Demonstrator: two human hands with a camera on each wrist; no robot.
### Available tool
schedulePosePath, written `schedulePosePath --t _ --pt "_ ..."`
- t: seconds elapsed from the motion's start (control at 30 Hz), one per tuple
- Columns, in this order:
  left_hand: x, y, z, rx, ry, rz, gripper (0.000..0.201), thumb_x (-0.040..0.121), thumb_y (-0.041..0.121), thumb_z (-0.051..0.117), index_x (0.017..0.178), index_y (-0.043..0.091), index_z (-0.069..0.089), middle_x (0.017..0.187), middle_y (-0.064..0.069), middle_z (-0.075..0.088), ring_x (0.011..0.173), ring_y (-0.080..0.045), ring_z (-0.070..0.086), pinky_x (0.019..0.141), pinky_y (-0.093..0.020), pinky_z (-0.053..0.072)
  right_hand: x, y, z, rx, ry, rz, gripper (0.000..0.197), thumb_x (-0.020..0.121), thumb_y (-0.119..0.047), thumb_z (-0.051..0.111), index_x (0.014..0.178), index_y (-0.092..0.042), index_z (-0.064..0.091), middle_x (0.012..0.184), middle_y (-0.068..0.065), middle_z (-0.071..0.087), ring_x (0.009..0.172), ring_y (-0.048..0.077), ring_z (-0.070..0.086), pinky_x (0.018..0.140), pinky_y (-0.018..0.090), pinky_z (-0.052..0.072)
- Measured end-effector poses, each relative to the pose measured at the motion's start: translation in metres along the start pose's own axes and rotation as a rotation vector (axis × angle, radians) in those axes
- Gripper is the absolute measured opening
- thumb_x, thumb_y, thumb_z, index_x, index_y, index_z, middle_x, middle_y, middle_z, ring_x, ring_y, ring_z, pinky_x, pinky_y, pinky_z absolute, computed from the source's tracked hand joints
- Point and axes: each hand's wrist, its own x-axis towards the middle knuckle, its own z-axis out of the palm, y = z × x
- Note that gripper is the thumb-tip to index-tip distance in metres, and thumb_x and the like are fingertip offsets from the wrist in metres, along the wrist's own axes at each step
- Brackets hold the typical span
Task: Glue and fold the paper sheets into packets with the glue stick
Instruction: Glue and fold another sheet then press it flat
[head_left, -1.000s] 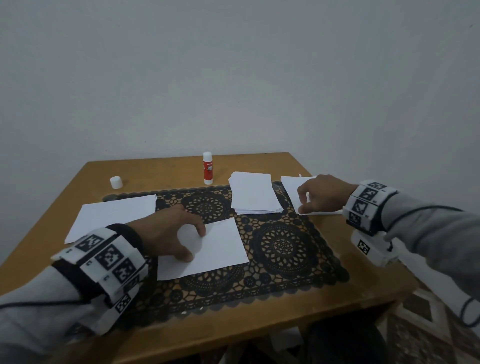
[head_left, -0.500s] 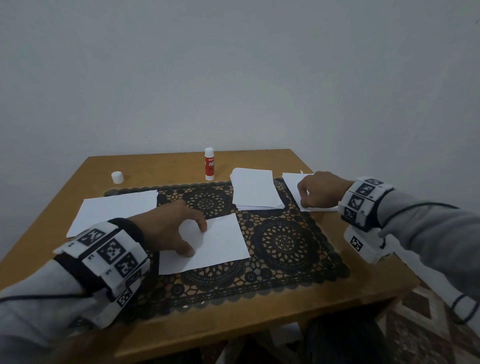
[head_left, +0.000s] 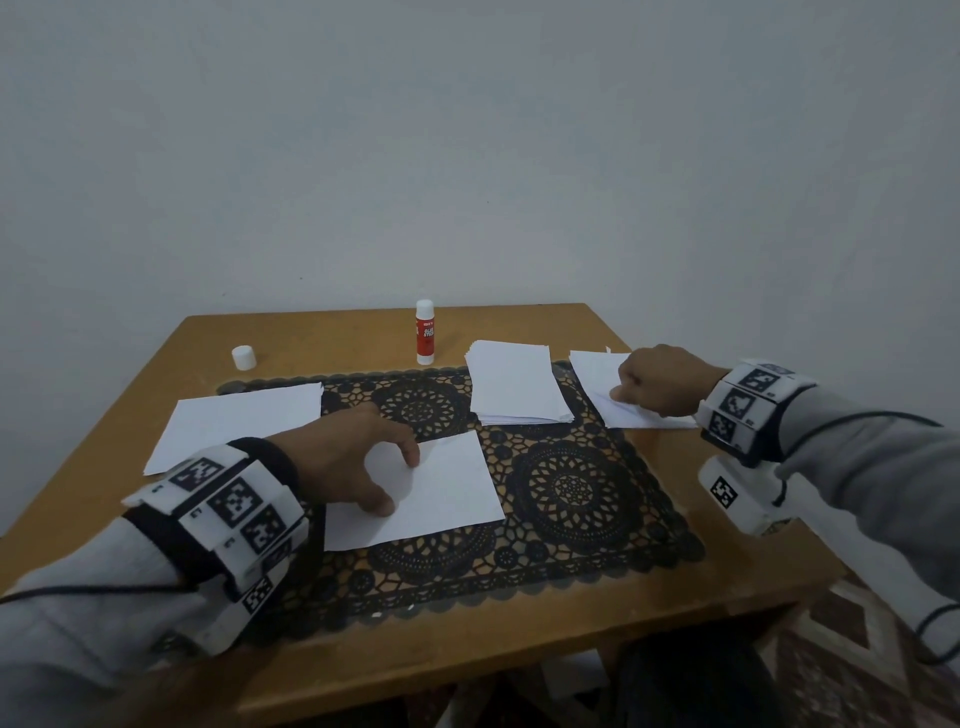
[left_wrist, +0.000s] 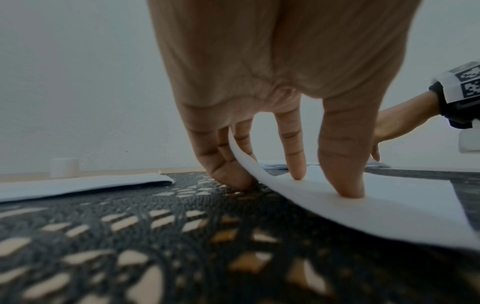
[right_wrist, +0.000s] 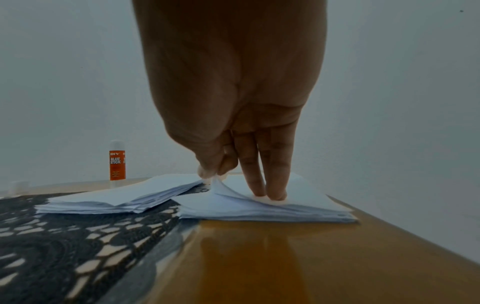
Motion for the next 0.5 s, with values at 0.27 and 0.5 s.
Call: schedulePosePath --t 0.27,0.5 --pt "0.0004 0.0002 0.0002 -0.003 0.005 -0.003 0.045 0.076 0.037 0.077 0.116 0.041 0.055 0.11 0.007 0.044 0.104 -0.013 0.043 0.091 -0.028 0.041 -0.006 0.0038 0.0011 0.09 0.009 0.013 0.02 0.093 -0.015 0.059 0.074 -0.008 0.06 0.088 0.008 0.069 0.055 0.008 0.049 0.061 0.025 0.039" --pt "-0.0003 -0.0005 -0.0003 -0.011 0.0 -0.003 0.045 0.076 0.037 0.077 0.115 0.041 0.055 0.112 0.007 0.043 0.104 -0.013 0.043 0.091 -0.029 0.04 -0.0004 0.003 -0.0007 0.149 -0.001 0.054 0.02 0.091 -0.016 0.064 0.075 -0.004 0.064 0.091 0.012 0.072 0.056 0.016 0.057 0.059 0.024 0.042"
